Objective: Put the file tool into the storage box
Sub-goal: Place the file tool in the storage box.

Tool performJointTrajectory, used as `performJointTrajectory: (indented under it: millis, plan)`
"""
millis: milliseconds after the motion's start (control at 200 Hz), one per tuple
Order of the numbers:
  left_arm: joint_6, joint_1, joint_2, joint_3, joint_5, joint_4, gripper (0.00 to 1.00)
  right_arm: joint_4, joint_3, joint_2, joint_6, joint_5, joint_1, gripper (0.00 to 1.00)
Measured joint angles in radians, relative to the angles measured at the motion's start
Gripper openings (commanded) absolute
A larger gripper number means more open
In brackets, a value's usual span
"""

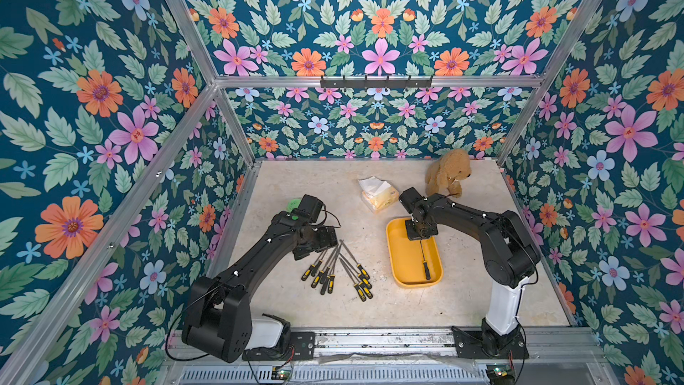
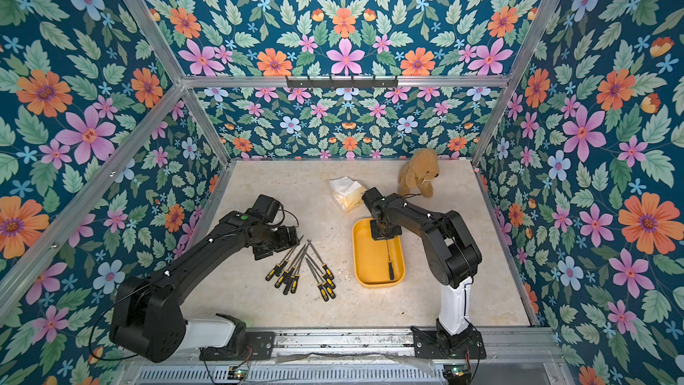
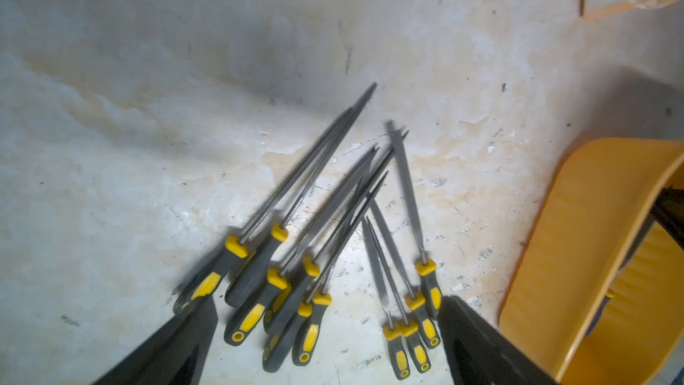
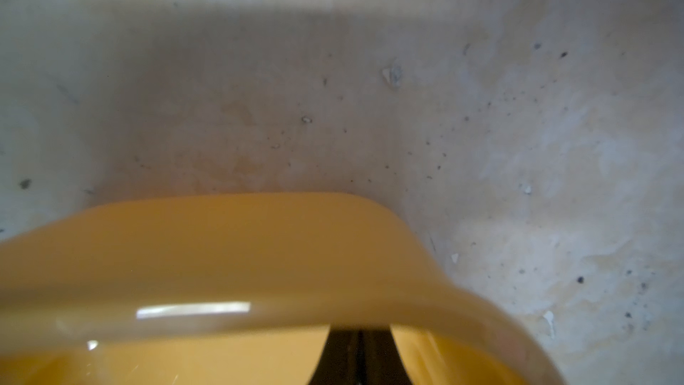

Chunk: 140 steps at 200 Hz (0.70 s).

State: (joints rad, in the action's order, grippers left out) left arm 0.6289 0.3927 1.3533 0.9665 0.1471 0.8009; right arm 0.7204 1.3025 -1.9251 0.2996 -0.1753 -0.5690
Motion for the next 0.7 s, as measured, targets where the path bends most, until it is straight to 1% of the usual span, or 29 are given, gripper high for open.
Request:
performJointTrajectory:
  millis: [65, 90, 125, 170, 240, 295, 356, 441, 501, 526, 586, 701]
  plan:
    - [0.010, -0.002, 0.002, -0.011, -0.008, 0.008, 0.99, -0.014, -0.012, -0.006, 0.002, -0.007, 0.000, 0.00]
    - [0.018, -0.003, 0.005, -0.015, -0.011, 0.009, 0.99, -0.017, -0.013, -0.008, 0.004, -0.008, 0.000, 0.04]
    - [0.018, -0.005, 0.012, -0.019, -0.016, 0.012, 0.98, -0.022, -0.015, -0.008, 0.005, -0.011, 0.000, 0.15]
    - [0.019, -0.006, 0.023, -0.023, -0.020, 0.014, 0.97, -0.029, -0.017, -0.008, 0.007, -0.015, -0.001, 0.24]
    - [0.018, -0.007, 0.044, -0.027, -0.031, 0.018, 0.95, -0.034, -0.013, -0.008, 0.018, -0.025, -0.002, 0.34]
    - [0.018, -0.007, 0.061, -0.029, -0.039, 0.022, 0.92, -0.037, -0.006, -0.008, 0.018, -0.025, -0.001, 0.39]
    - [0.011, -0.006, 0.082, -0.029, -0.041, 0.035, 0.89, -0.036, 0.000, 0.002, 0.021, -0.013, -0.001, 0.40]
    - [-0.005, -0.006, 0.113, -0.029, -0.073, 0.063, 0.82, -0.029, 0.020, 0.031, 0.031, -0.008, -0.002, 0.40]
    - [-0.009, -0.006, 0.128, -0.029, -0.095, 0.080, 0.81, -0.029, 0.041, 0.056, 0.045, -0.004, -0.001, 0.40]
    - [-0.011, -0.006, 0.134, -0.029, -0.105, 0.087, 0.79, -0.029, 0.046, 0.063, 0.048, -0.001, -0.001, 0.40]
    - [-0.012, -0.006, 0.141, -0.034, -0.123, 0.094, 0.73, -0.028, 0.062, 0.082, 0.053, 0.016, -0.001, 0.40]
    - [-0.011, -0.006, 0.132, -0.061, -0.153, 0.110, 0.66, -0.023, 0.084, 0.104, 0.074, 0.037, -0.003, 0.40]
